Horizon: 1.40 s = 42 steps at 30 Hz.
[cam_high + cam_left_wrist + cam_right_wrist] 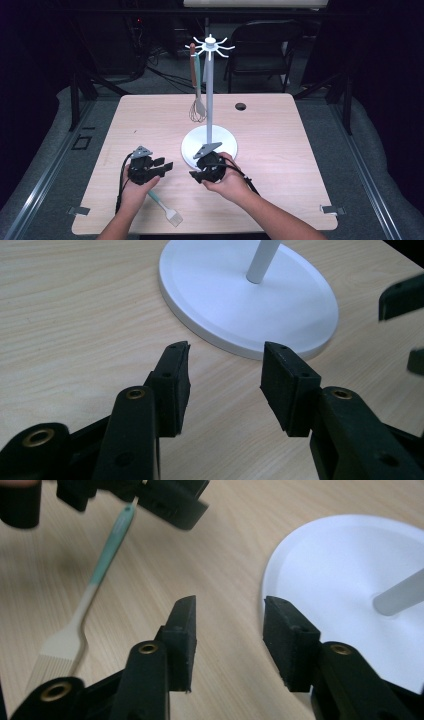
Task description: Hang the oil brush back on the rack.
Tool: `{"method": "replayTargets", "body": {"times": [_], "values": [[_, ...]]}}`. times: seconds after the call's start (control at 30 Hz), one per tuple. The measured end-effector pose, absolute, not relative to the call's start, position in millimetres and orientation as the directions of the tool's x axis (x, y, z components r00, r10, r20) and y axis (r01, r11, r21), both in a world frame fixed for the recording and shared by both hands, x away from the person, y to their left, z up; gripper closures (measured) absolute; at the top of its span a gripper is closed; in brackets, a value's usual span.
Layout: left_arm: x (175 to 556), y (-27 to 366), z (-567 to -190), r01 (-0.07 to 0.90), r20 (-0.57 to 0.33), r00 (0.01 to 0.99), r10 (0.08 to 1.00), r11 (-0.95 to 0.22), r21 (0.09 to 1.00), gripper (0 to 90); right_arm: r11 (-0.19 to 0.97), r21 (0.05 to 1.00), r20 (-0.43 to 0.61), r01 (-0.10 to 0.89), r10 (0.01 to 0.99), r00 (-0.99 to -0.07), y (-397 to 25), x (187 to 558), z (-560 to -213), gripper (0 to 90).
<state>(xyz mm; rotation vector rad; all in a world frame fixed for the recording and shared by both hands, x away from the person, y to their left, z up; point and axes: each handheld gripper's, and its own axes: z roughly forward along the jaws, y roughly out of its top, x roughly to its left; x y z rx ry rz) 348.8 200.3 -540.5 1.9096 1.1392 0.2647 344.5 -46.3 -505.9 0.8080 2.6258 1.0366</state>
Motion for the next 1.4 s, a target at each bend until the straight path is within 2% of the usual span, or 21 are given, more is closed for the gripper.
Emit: {"method": "replayTargets", "body": {"times": [0.1,0.53,0.73,0.93,1.17,1.4], "values": [[349,200,-540,0.609,-0.222,0.563,0.796,-0.218,0.763,54.5,0.628,0.660,0.004,0.411,0.545,-0.838,-39,339,-518,60.1],[350,197,-543,0.606,-0.206,0.564,0.800,-0.232,0.761,54.7,0.646,0.637,0.137,0.421,0.442,-0.886,17,306,-553,72.8],[350,196,-544,0.604,-0.203,0.569,0.797,-0.237,0.761,54.7,0.688,0.612,0.127,0.390,0.402,-0.907,40,294,-563,74.5],[350,195,-544,0.606,-0.200,0.570,0.797,-0.243,0.758,54.7,0.696,0.605,0.115,0.388,0.406,-0.907,50,292,-568,77.5],[349,196,-544,0.606,-0.198,0.570,0.798,-0.246,0.756,54.7,0.704,0.606,0.084,0.371,0.406,-0.910,42,291,-569,82.0],[348,197,-544,0.609,-0.201,0.567,0.799,-0.242,0.755,54.7,0.676,0.600,0.104,0.427,0.464,-0.880,-21,294,-568,83.0]]}}
